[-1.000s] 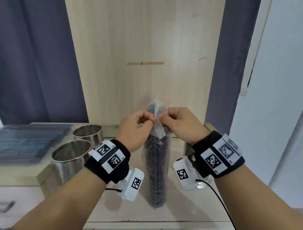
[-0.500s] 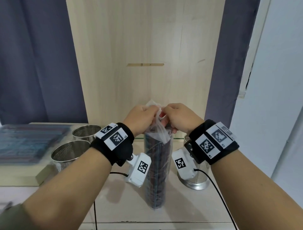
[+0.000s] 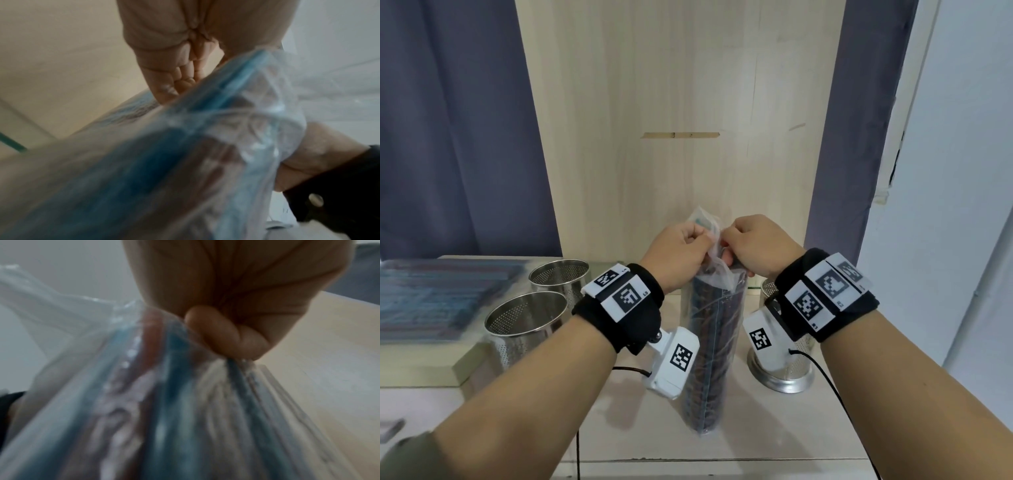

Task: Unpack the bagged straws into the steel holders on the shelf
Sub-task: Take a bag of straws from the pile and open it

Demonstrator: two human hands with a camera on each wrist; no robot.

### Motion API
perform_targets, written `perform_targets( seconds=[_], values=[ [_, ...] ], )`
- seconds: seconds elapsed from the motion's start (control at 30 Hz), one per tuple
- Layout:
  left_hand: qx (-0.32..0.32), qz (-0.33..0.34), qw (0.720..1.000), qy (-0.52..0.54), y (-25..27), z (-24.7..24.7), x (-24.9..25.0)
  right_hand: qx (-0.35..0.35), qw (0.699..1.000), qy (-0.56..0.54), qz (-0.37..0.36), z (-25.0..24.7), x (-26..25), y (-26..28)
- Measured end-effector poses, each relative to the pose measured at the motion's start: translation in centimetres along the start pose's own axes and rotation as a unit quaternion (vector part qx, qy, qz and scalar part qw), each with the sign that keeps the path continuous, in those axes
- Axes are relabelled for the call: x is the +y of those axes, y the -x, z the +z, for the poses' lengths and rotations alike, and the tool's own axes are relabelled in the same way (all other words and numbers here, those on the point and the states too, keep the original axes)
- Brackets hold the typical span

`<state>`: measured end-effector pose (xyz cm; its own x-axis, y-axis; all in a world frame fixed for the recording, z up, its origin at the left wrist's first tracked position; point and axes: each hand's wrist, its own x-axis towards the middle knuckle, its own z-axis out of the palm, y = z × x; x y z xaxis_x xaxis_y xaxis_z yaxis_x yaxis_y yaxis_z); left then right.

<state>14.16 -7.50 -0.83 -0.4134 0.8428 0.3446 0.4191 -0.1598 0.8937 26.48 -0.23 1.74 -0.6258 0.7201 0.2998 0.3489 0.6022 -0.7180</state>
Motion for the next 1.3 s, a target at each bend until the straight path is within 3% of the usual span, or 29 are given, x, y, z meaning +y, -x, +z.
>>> perform_targets(
  seconds=[0.27,0.43,0.63,0.87,1.07,1.3],
  values=[
    [-0.031,-0.032,0.997,0.07,0.2,-0.4,0.1,-0.003,1.0,-0.027,-0.009,0.1,0.1,0.5],
    [-0.007,-0.02,0.997,0.069,0.4,-0.8,-0.1,-0.008,0.999,-0.015,-0.027,0.3,-0.1,0.5],
    [0.041,-0.001,0.999,0.015,0.2,-1.3,-0.6,-0.012,0.998,-0.041,-0.055,1.1,0.1,0.1],
    [0.077,0.052,0.991,-0.092,0.5,-1.3,-0.2,0.041,0.994,-0.029,-0.093,2.3,-0.1,0.3],
    [0.086,0.058,0.987,-0.122,0.1,-1.8,-0.5,0.033,0.994,-0.074,-0.074,2.5,-0.2,0.0],
    [0.067,0.081,0.994,-0.028,0.6,-2.0,-1.1,0.038,0.989,-0.143,-0.023,2.6,-0.3,-0.6]
  ],
)
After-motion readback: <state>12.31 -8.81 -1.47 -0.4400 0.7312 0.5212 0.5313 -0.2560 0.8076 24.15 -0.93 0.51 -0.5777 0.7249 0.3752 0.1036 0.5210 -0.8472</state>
